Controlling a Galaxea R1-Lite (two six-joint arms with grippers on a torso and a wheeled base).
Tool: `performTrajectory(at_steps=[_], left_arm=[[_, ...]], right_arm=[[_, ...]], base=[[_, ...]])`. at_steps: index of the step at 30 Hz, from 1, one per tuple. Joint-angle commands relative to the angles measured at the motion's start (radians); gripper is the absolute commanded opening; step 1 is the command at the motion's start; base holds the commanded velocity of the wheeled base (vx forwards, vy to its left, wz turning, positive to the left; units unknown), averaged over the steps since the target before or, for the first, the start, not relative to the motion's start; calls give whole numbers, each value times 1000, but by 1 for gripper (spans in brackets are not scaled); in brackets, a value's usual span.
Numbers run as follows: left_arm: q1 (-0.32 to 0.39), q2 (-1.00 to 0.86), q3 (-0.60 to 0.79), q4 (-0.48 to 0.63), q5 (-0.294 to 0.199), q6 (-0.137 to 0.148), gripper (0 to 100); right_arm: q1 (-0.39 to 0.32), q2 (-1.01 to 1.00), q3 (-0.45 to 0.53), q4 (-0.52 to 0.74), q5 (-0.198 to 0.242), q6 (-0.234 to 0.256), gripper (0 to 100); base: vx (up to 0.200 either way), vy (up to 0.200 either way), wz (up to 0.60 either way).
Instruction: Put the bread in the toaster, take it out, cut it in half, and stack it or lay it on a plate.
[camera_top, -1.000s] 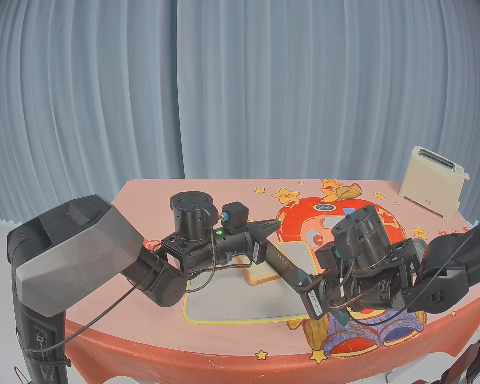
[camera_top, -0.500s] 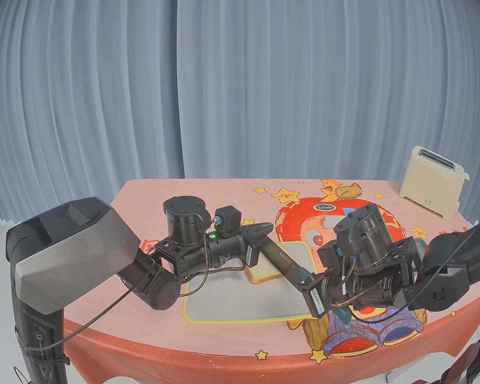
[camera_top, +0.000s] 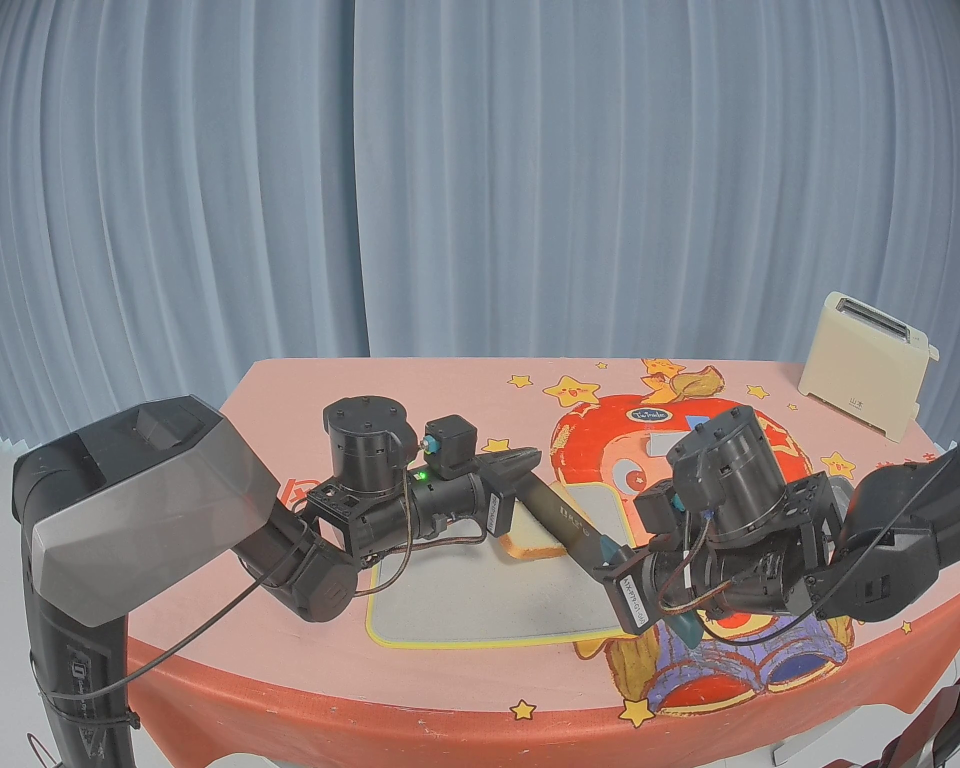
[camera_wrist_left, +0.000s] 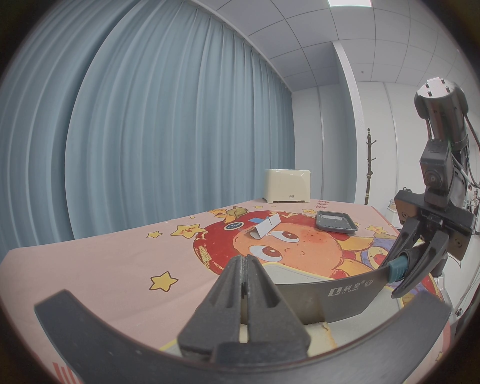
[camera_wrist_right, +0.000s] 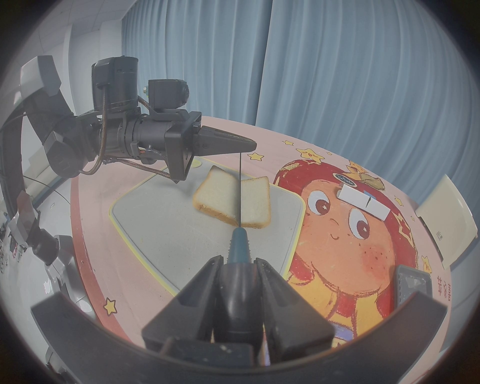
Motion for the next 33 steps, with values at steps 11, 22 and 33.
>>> performTrajectory(at_steps=[11,22,33], left_arm=[[-3,3,-6,3,0,-2,0],[0,1,-3,3,0,-2,0],[-3,26,0,5,0,-3,0]], right_arm=[[0,7,4,-1,0,-2,0],[0,5,1,-3,0,-1,0],[0,1,-12,-4,0,1,0]], base=[[0,0,0],[0,0,0],[0,0,0]])
